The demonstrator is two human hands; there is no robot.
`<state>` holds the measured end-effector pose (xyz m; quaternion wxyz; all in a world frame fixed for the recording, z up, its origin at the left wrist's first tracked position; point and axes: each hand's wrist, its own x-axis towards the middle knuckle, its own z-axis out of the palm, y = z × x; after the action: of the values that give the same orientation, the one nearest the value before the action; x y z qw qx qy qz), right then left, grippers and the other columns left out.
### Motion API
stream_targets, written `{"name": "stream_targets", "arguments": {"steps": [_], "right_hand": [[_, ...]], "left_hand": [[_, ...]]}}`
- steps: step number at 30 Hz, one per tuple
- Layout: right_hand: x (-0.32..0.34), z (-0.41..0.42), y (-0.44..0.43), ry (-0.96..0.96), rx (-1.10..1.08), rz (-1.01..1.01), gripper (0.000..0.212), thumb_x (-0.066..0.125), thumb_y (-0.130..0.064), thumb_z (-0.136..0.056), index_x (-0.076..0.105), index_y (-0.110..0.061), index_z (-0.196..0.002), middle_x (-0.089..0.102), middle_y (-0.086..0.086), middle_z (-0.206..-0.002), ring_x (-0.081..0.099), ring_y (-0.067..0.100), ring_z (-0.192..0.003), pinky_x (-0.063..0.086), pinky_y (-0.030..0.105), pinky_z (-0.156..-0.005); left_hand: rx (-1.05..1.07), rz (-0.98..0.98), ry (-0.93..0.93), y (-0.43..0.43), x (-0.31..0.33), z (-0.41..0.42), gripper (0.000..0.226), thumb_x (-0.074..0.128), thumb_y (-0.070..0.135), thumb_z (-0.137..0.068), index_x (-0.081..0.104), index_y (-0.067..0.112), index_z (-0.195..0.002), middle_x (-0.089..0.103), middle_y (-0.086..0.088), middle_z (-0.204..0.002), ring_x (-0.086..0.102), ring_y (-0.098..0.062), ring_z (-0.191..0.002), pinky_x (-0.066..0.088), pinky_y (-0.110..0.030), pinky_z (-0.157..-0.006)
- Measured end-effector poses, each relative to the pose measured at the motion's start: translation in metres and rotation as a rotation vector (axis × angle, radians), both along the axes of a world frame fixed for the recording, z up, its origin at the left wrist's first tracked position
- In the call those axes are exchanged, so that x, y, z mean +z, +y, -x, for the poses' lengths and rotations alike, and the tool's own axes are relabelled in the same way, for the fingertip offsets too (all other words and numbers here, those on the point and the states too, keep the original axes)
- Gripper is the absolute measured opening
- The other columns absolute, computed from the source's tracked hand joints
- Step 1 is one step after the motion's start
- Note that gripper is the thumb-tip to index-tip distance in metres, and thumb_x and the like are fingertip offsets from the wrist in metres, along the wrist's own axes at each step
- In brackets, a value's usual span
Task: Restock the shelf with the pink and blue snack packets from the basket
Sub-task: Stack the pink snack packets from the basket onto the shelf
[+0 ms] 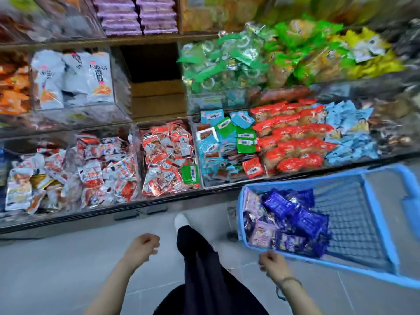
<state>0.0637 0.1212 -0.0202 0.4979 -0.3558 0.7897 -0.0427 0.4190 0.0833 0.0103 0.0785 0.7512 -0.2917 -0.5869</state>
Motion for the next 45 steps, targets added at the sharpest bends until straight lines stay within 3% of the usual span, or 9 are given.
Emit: {"name": "stream_targets", "arguments": {"steps": [8,16,20,24,27,36,39,42,45], "right_hand": [[0.009,0.079,0.002,0.049,0.092,-0.018,0.02,0.052,-0.005,-0.088,0.061,-0.016,-0.074,0.059,0.008,-0.07,0.051,0.021,-0.067,0.038,0.025,-0.062],[-0.048,0.12,-0.077,0.188,0.531,-0.119,0.016,0.046,-0.01,-0.091,0.061,-0.005,-0.093,0.065,0.021,-0.105,0.061,0.026,-0.091,0.044,0.027,-0.074],[-0.099,0.123,-0.098,0.169,0.67,-0.122,0.039,0.047,-0.012,-0.094,0.047,-0.012,-0.133,0.06,0.015,-0.12,0.061,0.024,-0.104,0.046,0.025,-0.086],[-0.141,0.119,-0.106,0.183,0.725,-0.179,0.058,0.053,-0.016,-0.093,0.028,-0.011,-0.145,0.039,0.015,-0.143,0.044,0.027,-0.127,0.04,0.033,-0.104],[-0.16,0.116,-0.103,0.234,0.799,-0.19,0.069,0.058,-0.019,-0.089,0.02,-0.011,-0.147,0.022,0.014,-0.151,0.025,0.03,-0.138,0.032,0.036,-0.109],[-0.149,0.12,-0.1,0.166,0.721,0.032,0.027,0.057,-0.018,-0.087,0.056,-0.01,-0.113,0.044,0.011,-0.122,0.05,0.026,-0.108,0.043,0.029,-0.092],[-0.116,0.127,-0.114,-0.01,0.587,0.122,0.02,0.058,-0.012,-0.086,0.058,-0.011,-0.106,0.059,0.007,-0.106,0.057,0.023,-0.091,0.043,0.023,-0.074],[-0.077,0.13,-0.131,-0.273,0.605,0.148,0.015,0.061,-0.012,-0.086,0.057,-0.026,-0.09,0.058,-0.011,-0.08,0.056,0.008,-0.071,0.038,0.011,-0.057],[-0.057,0.122,-0.147,-0.473,0.533,0.096,0.022,0.063,-0.008,-0.086,0.055,-0.028,-0.09,0.053,-0.013,-0.071,0.049,-0.008,-0.053,0.035,0.006,-0.051]], "left_hand": [[-0.039,-0.052,0.088,0.069,-0.009,0.095,0.015,0.05,0.019,-0.096,0.058,0.014,-0.085,0.057,-0.007,-0.092,0.052,-0.018,-0.078,0.034,-0.025,-0.059],[-0.195,-0.003,0.056,0.029,-0.054,0.18,0.041,0.047,0.024,-0.099,0.047,0.009,-0.137,0.049,-0.005,-0.139,0.046,-0.016,-0.126,0.03,-0.022,-0.105],[-0.154,-0.004,0.07,0.003,-0.093,0.221,0.049,0.049,0.021,-0.098,0.037,0.009,-0.144,0.042,-0.007,-0.147,0.043,-0.017,-0.133,0.029,-0.023,-0.109],[-0.165,-0.008,0.133,-0.012,-0.122,0.249,0.06,0.049,0.02,-0.098,0.021,0.015,-0.151,0.035,-0.002,-0.15,0.042,-0.017,-0.134,0.029,-0.027,-0.112],[-0.218,0.039,0.162,-0.016,-0.13,0.261,0.058,0.053,0.024,-0.094,0.03,0.02,-0.147,0.047,0.005,-0.141,0.049,-0.017,-0.128,0.033,-0.028,-0.11],[-0.18,0.094,0.093,-0.023,-0.12,0.272,0.048,0.055,0.014,-0.093,0.042,0.02,-0.139,0.053,0.005,-0.131,0.05,-0.019,-0.125,0.038,-0.024,-0.1],[-0.075,0.231,0.035,-0.039,-0.105,0.274,0.06,0.065,0.015,-0.088,0.038,0.016,-0.142,0.043,0.01,-0.129,0.039,-0.005,-0.127,0.031,-0.019,-0.103],[-0.17,0.356,0.157,-0.056,-0.088,0.277,0.055,0.075,0.013,-0.08,0.048,0.033,-0.123,0.047,0.029,-0.117,0.046,0.023,-0.103,0.031,0.001,-0.088],[-0.322,0.306,0.23,-0.066,-0.084,0.278,0.046,0.072,0.006,-0.079,0.053,0.022,-0.118,0.064,0.01,-0.114,0.059,0.003,-0.106,0.044,-0.014,-0.092]]}}
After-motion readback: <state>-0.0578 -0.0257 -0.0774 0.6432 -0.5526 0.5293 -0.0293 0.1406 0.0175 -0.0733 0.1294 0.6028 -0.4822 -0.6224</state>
